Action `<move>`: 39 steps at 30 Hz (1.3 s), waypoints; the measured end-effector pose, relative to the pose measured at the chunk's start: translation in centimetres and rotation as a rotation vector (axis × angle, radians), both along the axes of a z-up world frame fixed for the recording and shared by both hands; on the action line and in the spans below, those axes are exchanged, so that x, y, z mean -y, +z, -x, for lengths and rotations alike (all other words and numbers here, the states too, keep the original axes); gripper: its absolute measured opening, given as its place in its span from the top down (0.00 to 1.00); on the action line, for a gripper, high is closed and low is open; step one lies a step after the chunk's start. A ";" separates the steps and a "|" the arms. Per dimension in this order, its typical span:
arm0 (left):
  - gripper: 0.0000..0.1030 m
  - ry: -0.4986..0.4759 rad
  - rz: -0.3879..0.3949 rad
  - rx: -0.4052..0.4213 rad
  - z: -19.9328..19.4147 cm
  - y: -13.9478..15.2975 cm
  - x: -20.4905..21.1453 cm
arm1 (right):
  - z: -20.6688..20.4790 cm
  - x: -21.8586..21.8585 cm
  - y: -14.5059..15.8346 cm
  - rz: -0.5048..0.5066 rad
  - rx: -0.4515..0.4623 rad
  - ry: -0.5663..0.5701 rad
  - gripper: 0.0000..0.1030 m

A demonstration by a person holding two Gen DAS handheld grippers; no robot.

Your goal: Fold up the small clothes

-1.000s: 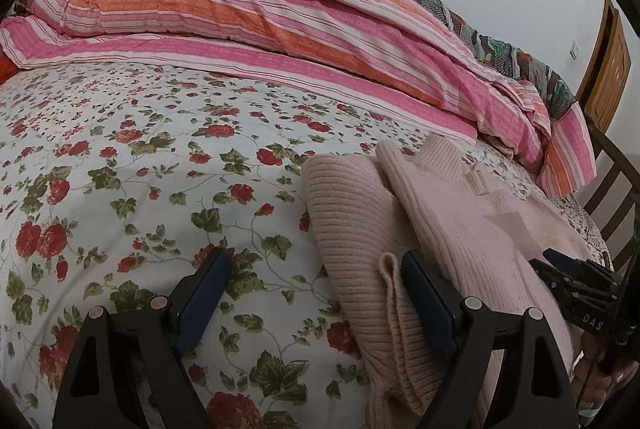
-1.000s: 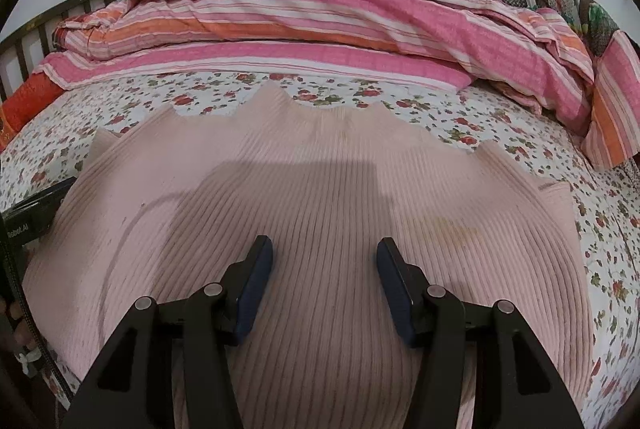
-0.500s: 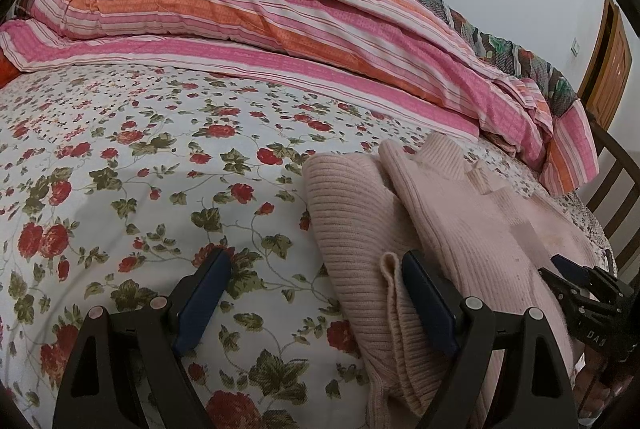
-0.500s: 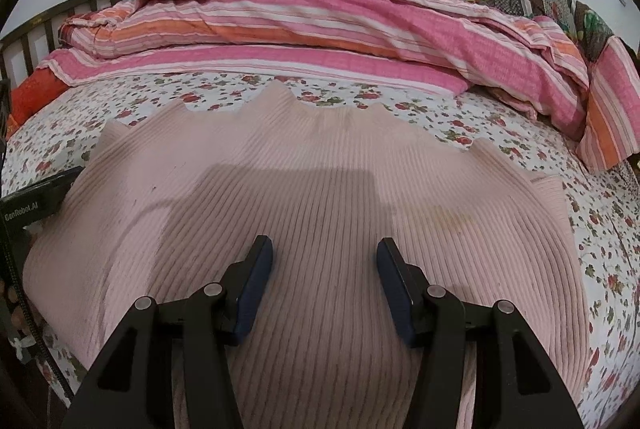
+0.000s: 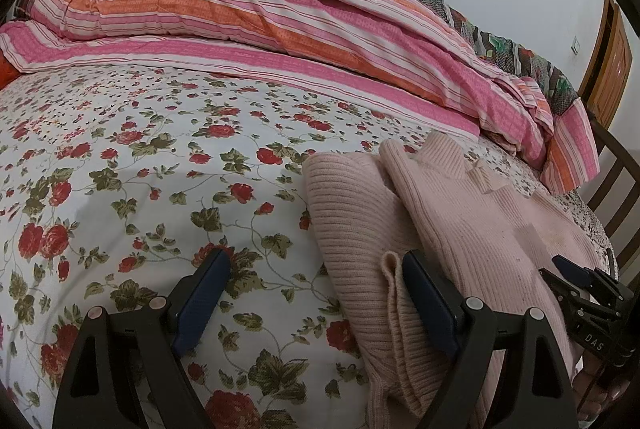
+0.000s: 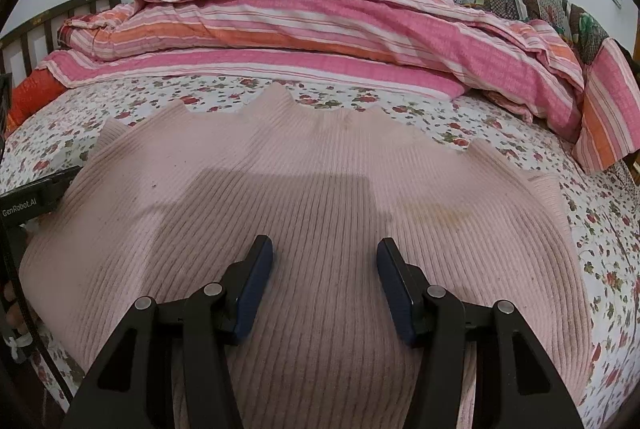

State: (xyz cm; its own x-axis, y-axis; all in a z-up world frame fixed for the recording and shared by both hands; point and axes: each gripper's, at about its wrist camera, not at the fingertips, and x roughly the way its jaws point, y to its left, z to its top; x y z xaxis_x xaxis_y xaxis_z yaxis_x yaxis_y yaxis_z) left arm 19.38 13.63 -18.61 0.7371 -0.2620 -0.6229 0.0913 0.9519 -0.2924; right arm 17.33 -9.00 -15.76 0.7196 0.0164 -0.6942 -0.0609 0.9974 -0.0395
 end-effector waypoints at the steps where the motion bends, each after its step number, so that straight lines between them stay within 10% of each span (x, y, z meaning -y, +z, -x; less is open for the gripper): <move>1: 0.15 0.000 0.000 0.000 0.0 0.0 0.0 | 0.0 0.0 0.0 0.001 0.002 0.000 0.48; 39: 0.15 -0.005 -0.029 0.018 0.8 0.2 0.1 | 4.0 0.7 1.5 0.009 -0.012 0.051 0.48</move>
State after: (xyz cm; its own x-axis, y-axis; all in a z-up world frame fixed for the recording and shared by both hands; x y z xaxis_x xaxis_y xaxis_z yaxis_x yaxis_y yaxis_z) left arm 18.60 13.52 -18.38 0.7471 -0.2476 -0.6169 0.1011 0.9596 -0.2626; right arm 13.33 -9.74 -14.23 0.7094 0.0464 -0.7032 -0.1121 0.9926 -0.0476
